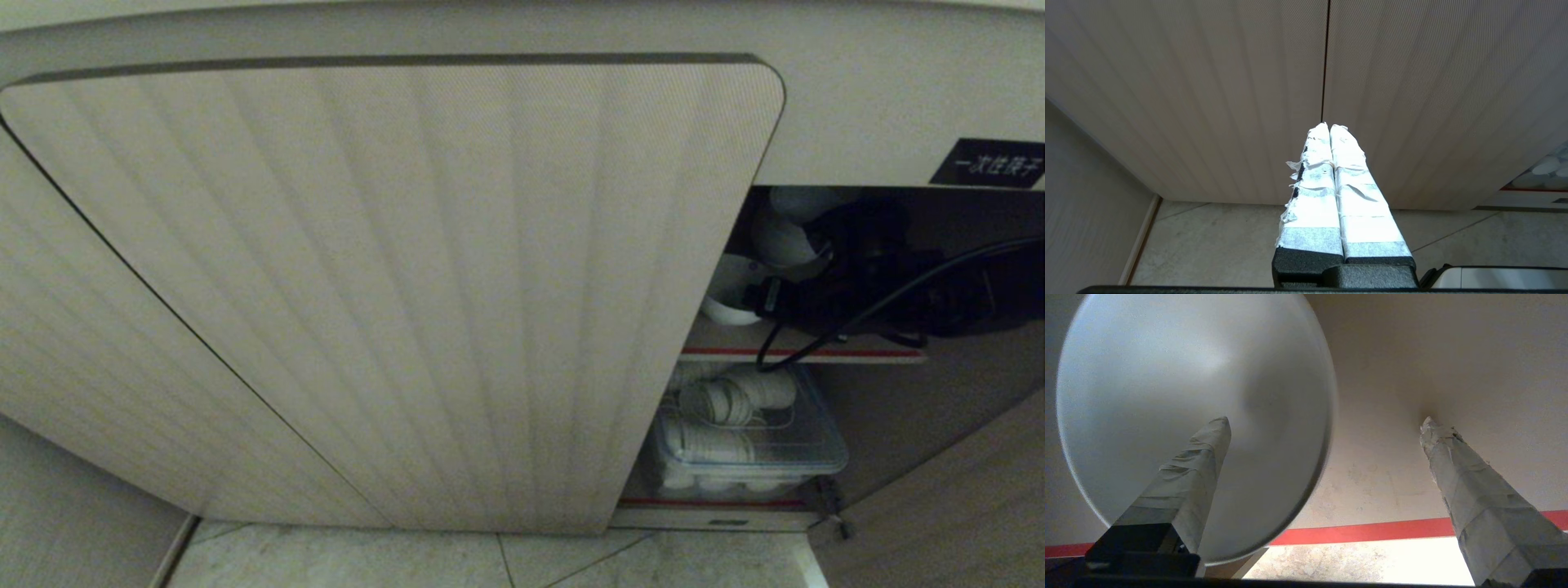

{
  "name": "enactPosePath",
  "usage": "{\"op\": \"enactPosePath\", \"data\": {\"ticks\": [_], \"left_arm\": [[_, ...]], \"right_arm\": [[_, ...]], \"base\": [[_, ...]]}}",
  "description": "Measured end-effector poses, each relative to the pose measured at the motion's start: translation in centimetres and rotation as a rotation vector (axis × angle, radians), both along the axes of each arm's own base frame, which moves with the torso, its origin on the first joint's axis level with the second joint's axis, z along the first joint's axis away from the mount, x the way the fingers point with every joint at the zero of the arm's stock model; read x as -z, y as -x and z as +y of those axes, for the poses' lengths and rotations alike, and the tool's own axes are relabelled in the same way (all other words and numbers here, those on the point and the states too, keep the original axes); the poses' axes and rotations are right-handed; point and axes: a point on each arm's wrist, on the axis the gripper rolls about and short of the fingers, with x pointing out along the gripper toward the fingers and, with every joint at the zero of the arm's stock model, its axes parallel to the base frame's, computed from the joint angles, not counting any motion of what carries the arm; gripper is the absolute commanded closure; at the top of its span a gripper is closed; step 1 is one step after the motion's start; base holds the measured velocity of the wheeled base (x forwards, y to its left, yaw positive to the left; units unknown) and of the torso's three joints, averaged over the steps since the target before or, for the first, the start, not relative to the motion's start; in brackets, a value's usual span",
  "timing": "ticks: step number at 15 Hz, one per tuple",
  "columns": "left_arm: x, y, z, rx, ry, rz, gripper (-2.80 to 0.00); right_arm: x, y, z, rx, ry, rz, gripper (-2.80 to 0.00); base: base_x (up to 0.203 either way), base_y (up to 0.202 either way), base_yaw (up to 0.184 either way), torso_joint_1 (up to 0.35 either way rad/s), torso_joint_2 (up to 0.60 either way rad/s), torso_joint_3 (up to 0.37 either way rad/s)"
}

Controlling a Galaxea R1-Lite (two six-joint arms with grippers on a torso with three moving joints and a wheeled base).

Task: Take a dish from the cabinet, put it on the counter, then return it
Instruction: Take the bowl from the cabinet

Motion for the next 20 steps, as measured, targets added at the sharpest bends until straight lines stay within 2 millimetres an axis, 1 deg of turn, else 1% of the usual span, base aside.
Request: {"op": "enactPosePath", "data": {"ticks": [8,13,20], "left_arm": [[0.0,0.0,0.0,0.0,0.0,0.0,0.0],[0.0,0.0,0.0,0.0,0.0,0.0,0.0],[0.0,0.0,0.0,0.0,0.0,0.0,0.0]], "right_arm": [[0.0,-0.9,0.1,0.005,-0.015,0.001,-2.8],[0.1,-1.1,0.2,0.013,-0.025,0.011,-2.8],[-0.5,-1.5,0.2,0.013,-0.023,0.035,-2.8]], "base": [[0.0,0.0,0.0,0.0,0.0,0.0],[0.0,0.0,0.0,0.0,0.0,0.0],[0.0,0.0,0.0,0.0,0.0,0.0]]}}
